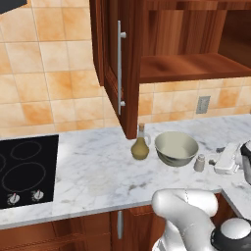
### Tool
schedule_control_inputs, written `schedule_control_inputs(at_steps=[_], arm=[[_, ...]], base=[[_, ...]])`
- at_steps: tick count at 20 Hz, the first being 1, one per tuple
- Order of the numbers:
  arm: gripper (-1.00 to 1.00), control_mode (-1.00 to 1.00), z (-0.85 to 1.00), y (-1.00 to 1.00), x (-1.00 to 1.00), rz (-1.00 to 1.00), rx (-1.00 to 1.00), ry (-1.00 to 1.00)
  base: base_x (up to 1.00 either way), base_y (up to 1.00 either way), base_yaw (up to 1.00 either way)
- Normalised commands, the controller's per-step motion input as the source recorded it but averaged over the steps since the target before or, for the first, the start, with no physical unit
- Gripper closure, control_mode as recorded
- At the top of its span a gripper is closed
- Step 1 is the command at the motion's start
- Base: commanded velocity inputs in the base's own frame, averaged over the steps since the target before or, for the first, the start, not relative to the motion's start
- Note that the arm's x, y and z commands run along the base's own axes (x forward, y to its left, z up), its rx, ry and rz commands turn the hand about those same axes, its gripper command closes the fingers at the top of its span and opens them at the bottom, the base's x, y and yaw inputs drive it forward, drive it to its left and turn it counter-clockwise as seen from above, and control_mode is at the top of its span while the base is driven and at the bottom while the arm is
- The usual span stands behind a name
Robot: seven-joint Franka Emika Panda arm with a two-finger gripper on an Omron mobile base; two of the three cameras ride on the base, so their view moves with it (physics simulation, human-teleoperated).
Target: Retrieve the bottle and the shaker from the cabinet and place them next to the mixing bowl on the counter. Then add garlic from the fridge to the mixing bowl.
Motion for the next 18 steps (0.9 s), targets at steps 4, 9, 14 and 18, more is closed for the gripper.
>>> schedule_control_inputs(at_steps=[4,9,14,18], arm=[[-1.0,-1.0,0.73,0.33,-0.34,0.11,-0.36,-0.08],[-1.0,-1.0,0.71,0.47,-0.14,0.21,-0.37,-0.03],[-1.0,-1.0,0.45,0.28,-0.2,0.27,-0.34,0.03],[-1.0,-1.0,0.31,0.35,-0.22,0.31,-0.36,0.07]], base=[[0.0,0.0,0.0],[0.0,0.0,0.0],[0.0,0.0,0.0],[0.0,0.0,0.0]])
